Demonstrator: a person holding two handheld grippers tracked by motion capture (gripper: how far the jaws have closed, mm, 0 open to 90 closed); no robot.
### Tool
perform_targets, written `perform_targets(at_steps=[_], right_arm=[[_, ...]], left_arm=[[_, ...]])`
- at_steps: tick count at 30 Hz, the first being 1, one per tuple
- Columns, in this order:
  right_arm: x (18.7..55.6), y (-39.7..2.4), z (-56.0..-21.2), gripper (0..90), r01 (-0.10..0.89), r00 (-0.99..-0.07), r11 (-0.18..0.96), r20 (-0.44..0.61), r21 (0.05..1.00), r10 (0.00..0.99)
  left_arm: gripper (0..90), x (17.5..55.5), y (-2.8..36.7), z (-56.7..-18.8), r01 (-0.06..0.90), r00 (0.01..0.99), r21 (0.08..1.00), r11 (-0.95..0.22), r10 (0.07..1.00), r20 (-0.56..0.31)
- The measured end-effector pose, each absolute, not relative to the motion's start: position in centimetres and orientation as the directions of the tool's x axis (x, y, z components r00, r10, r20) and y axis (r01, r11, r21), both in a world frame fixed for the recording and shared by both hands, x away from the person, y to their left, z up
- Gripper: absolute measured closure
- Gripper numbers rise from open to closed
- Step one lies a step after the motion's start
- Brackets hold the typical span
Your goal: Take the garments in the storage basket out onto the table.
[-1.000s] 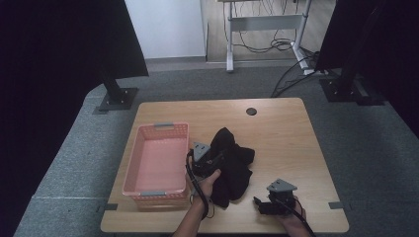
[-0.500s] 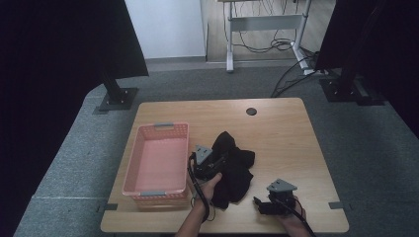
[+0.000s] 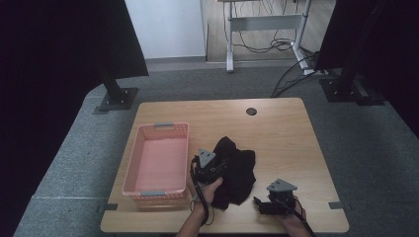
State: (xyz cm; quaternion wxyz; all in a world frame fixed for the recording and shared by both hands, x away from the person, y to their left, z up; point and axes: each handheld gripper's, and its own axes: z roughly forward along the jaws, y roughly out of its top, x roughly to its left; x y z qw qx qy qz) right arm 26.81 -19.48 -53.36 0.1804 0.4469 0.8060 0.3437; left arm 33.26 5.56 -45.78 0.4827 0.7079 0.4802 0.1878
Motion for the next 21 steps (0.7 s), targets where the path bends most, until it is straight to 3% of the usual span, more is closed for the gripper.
perform_targets(at_steps=[21], right_arm=[[26.81,-19.48,-53.36,11.7,0.597,-0.535,0.364,0.017,0.715,0.844]], left_arm=[[55.2,33.39,5.71,-46.27,0.524,0.498,0.841,-0.136,0.849,-0.174]])
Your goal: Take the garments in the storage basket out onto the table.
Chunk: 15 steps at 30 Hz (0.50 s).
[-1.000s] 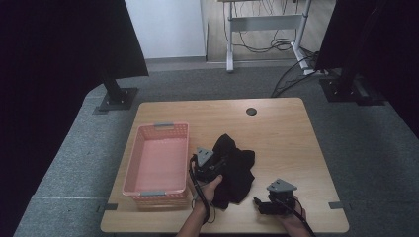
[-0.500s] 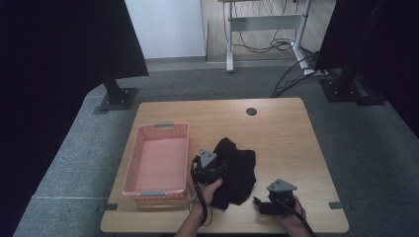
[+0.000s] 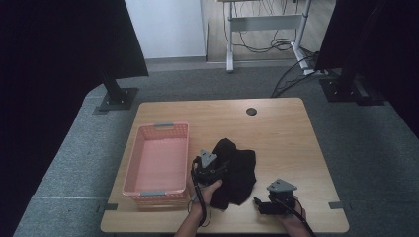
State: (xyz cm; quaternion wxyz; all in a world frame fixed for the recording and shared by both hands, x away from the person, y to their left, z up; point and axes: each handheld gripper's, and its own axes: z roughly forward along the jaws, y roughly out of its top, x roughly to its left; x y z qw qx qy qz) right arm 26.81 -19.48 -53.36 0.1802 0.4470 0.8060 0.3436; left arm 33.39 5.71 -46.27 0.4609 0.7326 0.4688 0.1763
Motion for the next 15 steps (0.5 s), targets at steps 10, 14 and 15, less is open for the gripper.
perform_targets(at_steps=[10,14,15], right_arm=[[26.8,-19.48,-53.36,11.7,0.596,-0.536,0.365,0.016,0.715,0.844],[26.81,-19.48,-53.36,11.7,0.597,-0.536,0.365,0.017,0.715,0.844],[26.81,-19.48,-53.36,11.7,0.597,-0.536,0.365,0.017,0.715,0.844]], left_arm=[[41.8,33.63,6.15,-46.13,0.552,0.538,0.821,-0.149,0.816,-0.214],[34.8,33.47,6.55,-46.01,0.547,0.548,0.829,-0.115,0.798,-0.251],[33.1,33.39,6.73,-45.99,0.543,0.555,0.833,-0.109,0.79,-0.259]])
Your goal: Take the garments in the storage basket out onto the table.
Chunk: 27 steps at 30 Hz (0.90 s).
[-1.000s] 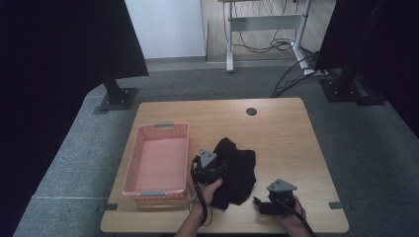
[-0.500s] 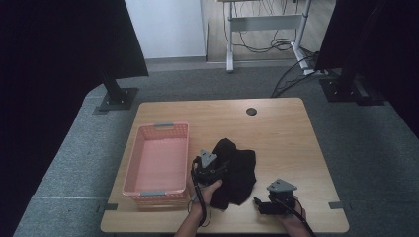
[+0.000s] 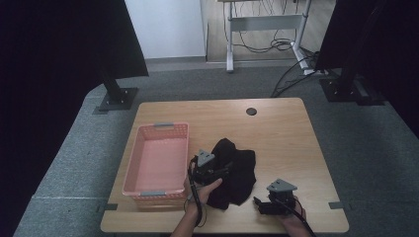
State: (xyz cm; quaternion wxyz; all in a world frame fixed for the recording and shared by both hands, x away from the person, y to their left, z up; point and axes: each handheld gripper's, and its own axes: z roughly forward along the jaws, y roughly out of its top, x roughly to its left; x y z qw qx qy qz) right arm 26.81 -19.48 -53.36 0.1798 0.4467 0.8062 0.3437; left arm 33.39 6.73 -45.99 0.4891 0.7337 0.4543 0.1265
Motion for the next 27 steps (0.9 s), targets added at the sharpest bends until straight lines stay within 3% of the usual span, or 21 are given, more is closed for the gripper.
perform_targets(at_steps=[15,27], right_arm=[[26.8,-19.5,-53.4,11.6,0.597,-0.537,0.365,0.018,0.715,0.843],[26.8,-19.5,-53.4,11.5,0.595,-0.538,0.366,0.016,0.715,0.843]], left_arm=[[23.2,32.7,7.7,-45.0,0.497,0.575,0.855,-0.152,0.795,-0.193],[21.9,32.1,8.8,-44.4,0.488,0.592,0.852,-0.192,0.79,-0.161]])
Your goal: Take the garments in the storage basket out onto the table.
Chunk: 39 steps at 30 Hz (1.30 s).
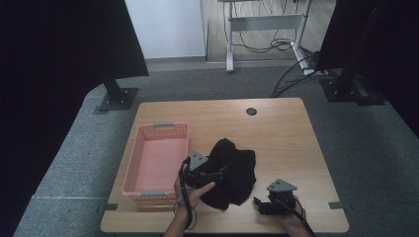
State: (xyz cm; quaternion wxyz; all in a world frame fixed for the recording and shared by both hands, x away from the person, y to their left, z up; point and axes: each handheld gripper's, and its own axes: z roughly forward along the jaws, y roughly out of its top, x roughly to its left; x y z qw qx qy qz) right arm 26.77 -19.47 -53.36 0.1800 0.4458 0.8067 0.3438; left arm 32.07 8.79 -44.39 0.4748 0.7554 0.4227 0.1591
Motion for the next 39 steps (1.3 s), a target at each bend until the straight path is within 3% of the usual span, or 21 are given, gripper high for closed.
perform_targets(at_steps=[17,39], right_arm=[[26.8,-19.5,-53.4,11.5,0.597,-0.537,0.366,0.017,0.714,0.843],[26.8,-19.5,-53.4,11.4,0.599,-0.537,0.363,0.021,0.713,0.844]], left_arm=[[22.7,30.3,10.2,-43.6,0.472,0.619,0.863,-0.18,0.765,-0.179],[22.0,27.1,15.5,-41.8,0.399,0.637,0.893,-0.207,0.763,-0.108]])
